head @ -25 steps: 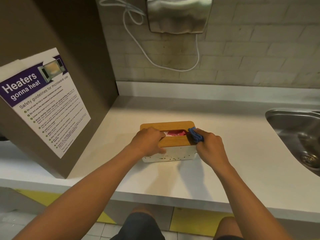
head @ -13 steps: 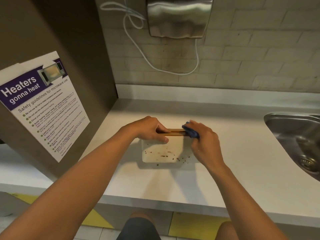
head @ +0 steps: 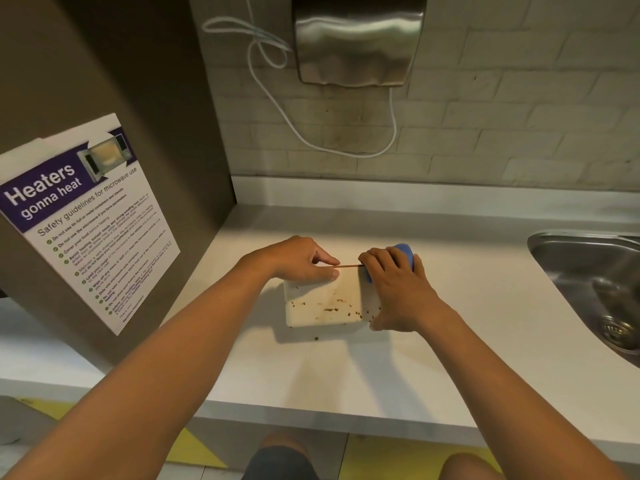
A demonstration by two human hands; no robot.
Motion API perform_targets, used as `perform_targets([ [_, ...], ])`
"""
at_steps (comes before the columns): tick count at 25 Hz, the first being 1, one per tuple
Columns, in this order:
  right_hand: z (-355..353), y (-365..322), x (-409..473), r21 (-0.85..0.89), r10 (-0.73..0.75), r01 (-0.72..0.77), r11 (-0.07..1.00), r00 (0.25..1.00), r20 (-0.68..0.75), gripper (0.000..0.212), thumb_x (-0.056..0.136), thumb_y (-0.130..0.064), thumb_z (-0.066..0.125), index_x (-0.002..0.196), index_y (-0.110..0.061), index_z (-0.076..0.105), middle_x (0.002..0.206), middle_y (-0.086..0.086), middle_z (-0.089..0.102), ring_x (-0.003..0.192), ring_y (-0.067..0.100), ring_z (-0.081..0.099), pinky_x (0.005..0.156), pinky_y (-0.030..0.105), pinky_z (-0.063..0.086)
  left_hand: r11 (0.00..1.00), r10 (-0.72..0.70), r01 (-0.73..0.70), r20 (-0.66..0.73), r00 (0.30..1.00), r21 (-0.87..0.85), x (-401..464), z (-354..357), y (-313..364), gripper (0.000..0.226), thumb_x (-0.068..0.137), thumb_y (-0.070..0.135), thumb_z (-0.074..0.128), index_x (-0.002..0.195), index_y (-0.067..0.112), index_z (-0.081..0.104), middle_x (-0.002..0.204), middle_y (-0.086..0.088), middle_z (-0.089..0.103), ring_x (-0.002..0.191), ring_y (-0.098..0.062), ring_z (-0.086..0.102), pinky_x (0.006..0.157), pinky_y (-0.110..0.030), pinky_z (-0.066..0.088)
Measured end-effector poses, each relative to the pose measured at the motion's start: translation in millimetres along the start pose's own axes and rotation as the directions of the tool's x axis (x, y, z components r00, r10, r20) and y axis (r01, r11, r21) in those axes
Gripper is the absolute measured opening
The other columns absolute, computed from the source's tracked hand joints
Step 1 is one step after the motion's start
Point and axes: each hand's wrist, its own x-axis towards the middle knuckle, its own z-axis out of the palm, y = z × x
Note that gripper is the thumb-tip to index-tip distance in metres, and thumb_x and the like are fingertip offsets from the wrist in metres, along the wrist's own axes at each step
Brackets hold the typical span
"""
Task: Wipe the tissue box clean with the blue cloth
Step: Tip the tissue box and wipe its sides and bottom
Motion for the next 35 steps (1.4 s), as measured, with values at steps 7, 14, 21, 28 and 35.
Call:
perform_targets([
  [7, 9.5, 1.6, 2.5, -0.017, 0.001, -0.001, 1.000, 0.998, -0.056, 0.104, 0.052, -0.049, 0.081, 0.136, -0.028, 0.023, 0.137, -0.008, 0.030, 0.130, 0.021, 0.023, 0.109, 0.047, 0.025, 0.880, 0.178, -0.027, -0.277, 0.944, 0.474, -41.6, 51.3, 3.8, 0.117, 0.071, 0.080, 0.069, 0.158, 0.020, 0.020, 0.163, 0.000, 0.025, 0.149, -0.022, 0.020, 0.126, -0.040, 0.009],
  [14, 3.3, 7.0, 8.0, 0.065, 0.003, -0.005, 0.998, 1.000, 0.020, 0.105, 0.054, -0.049, 0.083, 0.138, -0.028, 0.024, 0.137, -0.012, 0.031, 0.129, 0.020, 0.024, 0.108, 0.043, 0.024, 0.805, 0.182, 0.116, -0.428, 0.885, 0.582, -22.3, 92.4, -7.7, 0.113, 0.066, 0.057, 0.085, 0.149, 0.010, 0.026, 0.142, -0.010, 0.044, 0.130, -0.029, 0.043, 0.122, -0.045, 0.023],
  [21, -13.5, 21.5, 0.3, 0.670, 0.262, -0.063, 0.739, 0.944, -0.199, 0.030, 0.095, -0.008, 0.046, 0.116, -0.023, 0.062, 0.103, -0.016, 0.065, 0.091, 0.006, 0.060, 0.078, 0.021, 0.050, 0.841, 0.235, 0.062, -0.467, 0.853, 0.537, -22.3, 90.2, -13.5, 0.096, 0.063, 0.053, 0.086, 0.137, 0.015, 0.038, 0.125, -0.005, 0.053, 0.108, -0.023, 0.051, 0.096, -0.033, 0.042],
  [28, 2.7, 8.0, -41.2, 0.841, 0.582, -0.093, 0.533, 0.761, -0.285, 0.023, 0.095, -0.016, 0.049, 0.109, -0.027, 0.065, 0.103, -0.014, 0.068, 0.095, -0.001, 0.060, 0.074, 0.004, 0.041, 0.870, 0.215, 0.016, -0.408, 0.887, 0.493, -22.6, 88.0, -7.7, 0.112, 0.055, 0.059, 0.087, 0.144, 0.020, 0.032, 0.134, -0.001, 0.049, 0.116, -0.022, 0.048, 0.102, -0.035, 0.041],
  [35, 9.4, -3.8, -73.6, 0.871, 0.668, -0.152, 0.467, 0.706, -0.235, 0.019, 0.096, -0.025, 0.053, 0.096, -0.043, 0.052, 0.092, -0.021, 0.061, 0.088, 0.000, 0.059, 0.065, 0.010, 0.043, 0.878, 0.182, -0.010, -0.315, 0.931, 0.478, -31.5, 77.6, 5.5, 0.111, 0.055, 0.064, 0.083, 0.144, 0.023, 0.031, 0.132, 0.004, 0.047, 0.114, -0.020, 0.046, 0.098, -0.033, 0.040],
])
